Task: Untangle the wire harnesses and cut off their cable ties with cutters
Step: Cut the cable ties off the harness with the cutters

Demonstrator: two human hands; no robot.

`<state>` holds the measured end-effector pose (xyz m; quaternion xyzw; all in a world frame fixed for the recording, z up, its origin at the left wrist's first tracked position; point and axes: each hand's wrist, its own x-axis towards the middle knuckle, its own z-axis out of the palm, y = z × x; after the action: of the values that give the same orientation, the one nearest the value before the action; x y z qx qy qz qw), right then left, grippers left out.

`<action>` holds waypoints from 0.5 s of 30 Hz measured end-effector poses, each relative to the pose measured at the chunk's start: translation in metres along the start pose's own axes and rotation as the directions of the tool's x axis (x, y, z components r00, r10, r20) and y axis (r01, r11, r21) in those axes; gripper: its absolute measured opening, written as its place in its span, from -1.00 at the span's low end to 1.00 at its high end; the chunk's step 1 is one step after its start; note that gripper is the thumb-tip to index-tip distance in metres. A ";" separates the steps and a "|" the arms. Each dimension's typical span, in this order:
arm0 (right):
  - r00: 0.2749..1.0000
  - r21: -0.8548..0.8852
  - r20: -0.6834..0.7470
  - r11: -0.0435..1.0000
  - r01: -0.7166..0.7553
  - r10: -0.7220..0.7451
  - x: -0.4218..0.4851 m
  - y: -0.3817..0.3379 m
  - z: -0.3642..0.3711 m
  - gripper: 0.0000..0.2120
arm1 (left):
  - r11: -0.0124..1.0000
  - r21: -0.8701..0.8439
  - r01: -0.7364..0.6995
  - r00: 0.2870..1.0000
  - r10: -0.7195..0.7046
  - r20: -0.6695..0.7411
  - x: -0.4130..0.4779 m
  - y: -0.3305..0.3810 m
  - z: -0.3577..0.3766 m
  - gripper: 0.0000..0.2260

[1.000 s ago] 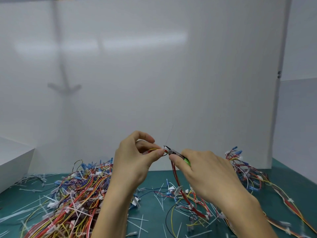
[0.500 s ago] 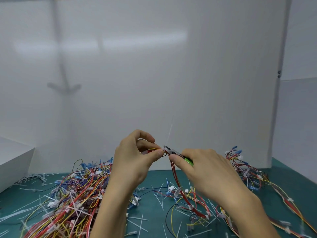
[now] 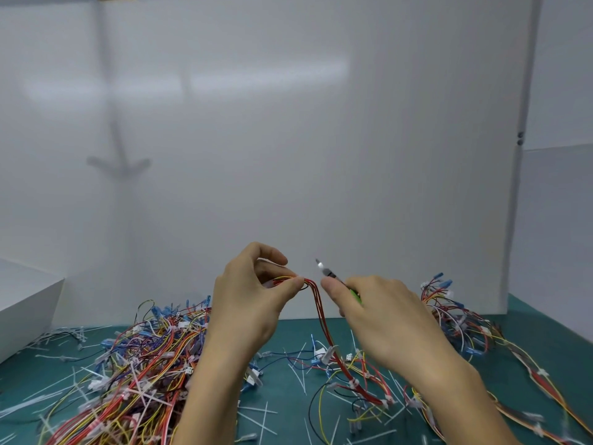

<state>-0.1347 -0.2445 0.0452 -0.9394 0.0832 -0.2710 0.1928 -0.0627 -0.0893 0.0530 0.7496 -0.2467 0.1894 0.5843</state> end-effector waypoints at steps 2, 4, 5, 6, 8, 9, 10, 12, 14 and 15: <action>0.998 0.141 0.042 0.988 -0.058 0.053 0.002 0.003 -0.002 -0.36 | 1.000 0.001 0.029 0.999 -0.029 -0.027 0.000 -0.001 -0.001 -0.79; 0.990 0.392 0.109 0.912 -0.126 0.089 0.004 0.003 -0.005 -0.46 | 0.998 -0.016 0.064 0.998 -0.064 -0.023 0.001 -0.002 -0.002 -0.84; 0.982 0.517 0.166 0.840 -0.167 0.093 0.005 0.002 -0.005 -0.55 | 0.996 -0.046 0.081 0.997 -0.081 0.002 0.001 -0.003 -0.001 -0.86; 0.972 0.619 0.220 0.759 -0.202 0.079 0.005 0.001 -0.005 -0.62 | 0.992 -0.084 0.093 0.995 -0.090 0.038 0.001 -0.003 0.000 -0.88; 0.959 0.727 0.279 0.643 -0.240 0.044 0.005 -0.003 -0.002 -0.68 | 0.981 -0.154 0.122 0.985 -0.100 0.140 0.000 -0.003 0.004 -0.93; 0.960 0.740 0.276 0.627 -0.243 0.047 0.006 -0.004 -0.001 -0.67 | 0.973 -0.180 0.141 0.974 -0.104 0.201 -0.001 -0.003 0.005 -0.96; 0.964 0.734 0.256 0.636 -0.239 0.066 0.006 -0.005 0.001 -0.64 | 0.964 -0.207 0.165 0.959 -0.108 0.260 -0.001 -0.004 0.007 -0.96; 0.975 0.687 0.186 0.694 -0.214 0.117 0.007 -0.004 0.003 -0.59 | 0.942 -0.249 0.225 0.932 -0.133 0.339 -0.002 -0.007 0.010 -0.87; 0.983 0.663 0.104 0.726 -0.181 0.150 0.008 -0.002 0.001 -0.64 | 0.914 -0.262 0.310 0.903 -0.196 0.383 -0.001 -0.012 0.013 -0.74; 0.986 0.662 0.063 0.733 -0.156 0.154 0.008 -0.001 0.000 -0.68 | 0.905 -0.240 0.351 0.885 -0.237 0.400 -0.001 -0.016 0.014 -0.71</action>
<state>-0.1281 -0.2460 0.0494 -0.7992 0.0589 -0.2641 0.5367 -0.0546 -0.0992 0.0367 0.7007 -0.2582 -0.0841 0.6598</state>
